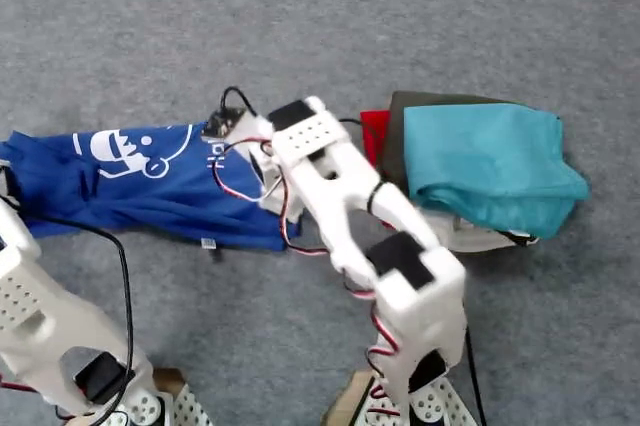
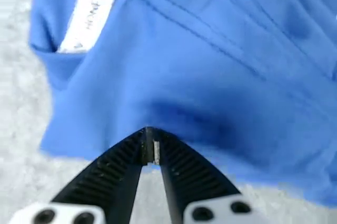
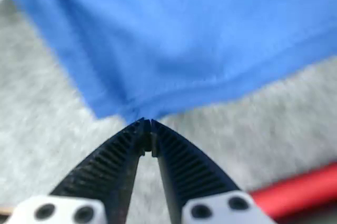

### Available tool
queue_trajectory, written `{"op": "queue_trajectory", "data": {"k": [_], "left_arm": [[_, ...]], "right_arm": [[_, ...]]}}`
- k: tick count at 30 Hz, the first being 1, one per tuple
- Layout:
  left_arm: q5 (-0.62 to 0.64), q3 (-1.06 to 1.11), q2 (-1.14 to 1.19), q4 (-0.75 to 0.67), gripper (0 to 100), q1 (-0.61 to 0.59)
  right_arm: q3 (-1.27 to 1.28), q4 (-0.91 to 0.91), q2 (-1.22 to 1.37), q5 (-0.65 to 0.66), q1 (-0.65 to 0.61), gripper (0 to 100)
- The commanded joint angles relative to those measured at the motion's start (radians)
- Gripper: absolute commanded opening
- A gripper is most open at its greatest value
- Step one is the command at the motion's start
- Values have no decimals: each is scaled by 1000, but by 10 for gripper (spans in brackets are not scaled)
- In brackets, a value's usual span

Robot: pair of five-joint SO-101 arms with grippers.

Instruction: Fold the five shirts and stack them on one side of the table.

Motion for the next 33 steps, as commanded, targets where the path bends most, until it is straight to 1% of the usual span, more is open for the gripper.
{"op": "queue_trajectory", "data": {"k": [1,5,8,10,13,16,18,19,22,25,28,30,33], "left_arm": [[11,-149,-147,166,20,-11],[11,-120,-278,212,20,-2],[25,-20,-349,183,21,0],[98,54,-357,101,24,-9],[232,129,-320,-55,40,-66],[333,106,-243,-133,147,-114],[358,21,-173,-133,204,-133],[354,-41,-136,-109,206,-140],[305,-310,-19,49,210,-135],[255,-597,143,229,211,-101],[236,-904,297,370,212,-80],[239,-1066,390,400,230,-77],[242,-1206,492,402,239,-75]], "right_arm": [[-64,64,-194,-15,19,2],[-62,64,-289,-115,94,3],[-59,64,-292,-176,128,3],[-39,61,-280,-215,134,3],[-28,61,-239,-261,136,4],[-31,63,-194,-269,143,4],[-31,63,-173,-265,147,4],[-31,63,-165,-265,148,4],[-31,66,-156,-264,145,4],[-30,63,-154,-264,142,4],[-31,61,-153,-264,142,3],[-31,61,-153,-264,142,3],[-30,61,-153,-264,142,3]]}}
